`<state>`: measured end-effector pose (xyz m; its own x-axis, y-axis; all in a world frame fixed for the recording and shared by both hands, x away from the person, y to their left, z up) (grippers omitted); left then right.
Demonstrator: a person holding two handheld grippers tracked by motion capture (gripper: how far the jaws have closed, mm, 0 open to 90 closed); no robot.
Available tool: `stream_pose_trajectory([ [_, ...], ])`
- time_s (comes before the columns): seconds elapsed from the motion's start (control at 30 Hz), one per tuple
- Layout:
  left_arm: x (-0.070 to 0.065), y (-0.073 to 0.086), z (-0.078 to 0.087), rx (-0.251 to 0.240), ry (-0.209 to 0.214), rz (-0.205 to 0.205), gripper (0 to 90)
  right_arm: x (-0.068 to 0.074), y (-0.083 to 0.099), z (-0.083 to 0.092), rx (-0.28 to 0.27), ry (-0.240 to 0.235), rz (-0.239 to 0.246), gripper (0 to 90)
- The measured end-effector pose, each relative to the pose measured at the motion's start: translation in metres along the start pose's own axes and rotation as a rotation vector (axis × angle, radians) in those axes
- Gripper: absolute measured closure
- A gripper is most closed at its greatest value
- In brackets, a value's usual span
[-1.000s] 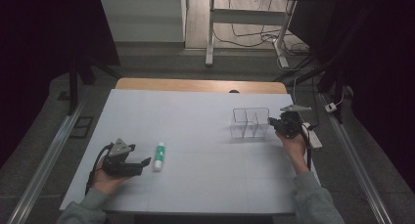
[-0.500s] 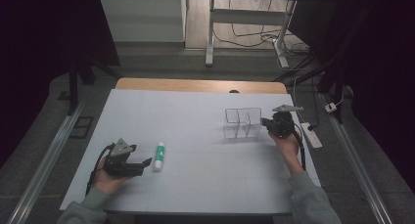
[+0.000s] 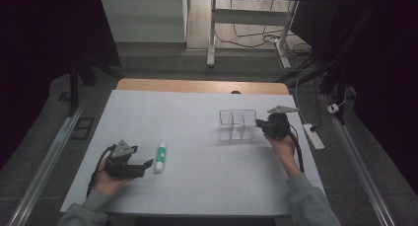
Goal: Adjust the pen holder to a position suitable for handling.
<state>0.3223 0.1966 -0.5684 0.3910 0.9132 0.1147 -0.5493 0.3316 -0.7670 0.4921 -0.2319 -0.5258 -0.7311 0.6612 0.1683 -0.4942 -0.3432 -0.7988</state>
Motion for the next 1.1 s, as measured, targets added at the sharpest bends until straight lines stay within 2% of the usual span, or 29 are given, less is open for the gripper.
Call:
stream_pose_trajectory([
  [0.4,-0.001,0.000,0.000,0.004,0.001,-0.003,19.3,0.008,-0.003,-0.014,-0.003,-0.020,0.022,89.5],
  [0.57,-0.001,0.001,0.000,0.006,0.002,-0.005,19.2,0.009,-0.004,-0.019,-0.009,-0.007,0.013,89.5],
  [0.63,-0.001,0.001,0.000,0.008,0.001,-0.005,19.3,0.010,-0.005,-0.022,0.004,-0.001,0.010,89.4],
  [0.8,-0.001,0.002,0.000,0.013,-0.004,-0.006,19.1,0.018,-0.008,-0.031,0.009,-0.019,0.031,89.4],
  [0.9,-0.001,0.003,0.001,0.012,-0.004,-0.006,19.1,0.017,-0.005,-0.033,0.023,-0.019,0.022,89.5],
  [1.0,-0.001,0.003,0.001,0.011,-0.004,-0.006,19.1,0.022,-0.005,-0.033,0.024,-0.039,0.016,89.5],
  [1.1,-0.001,0.003,0.001,0.013,-0.002,-0.007,19.1,0.029,-0.006,-0.034,0.029,-0.051,0.039,89.5],
])
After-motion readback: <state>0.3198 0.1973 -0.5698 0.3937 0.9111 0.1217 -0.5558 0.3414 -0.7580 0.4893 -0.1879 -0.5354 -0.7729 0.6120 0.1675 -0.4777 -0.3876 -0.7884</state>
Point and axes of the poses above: each handheld gripper's, and its own axes: z roughly backward along the jaws, y roughly out of its underside, x roughly to its left, the point moved 7 cm from there along -z, roughly forward along the jaws, and after that the axes turned 14 degrees about -y, right-handed, at the moved point
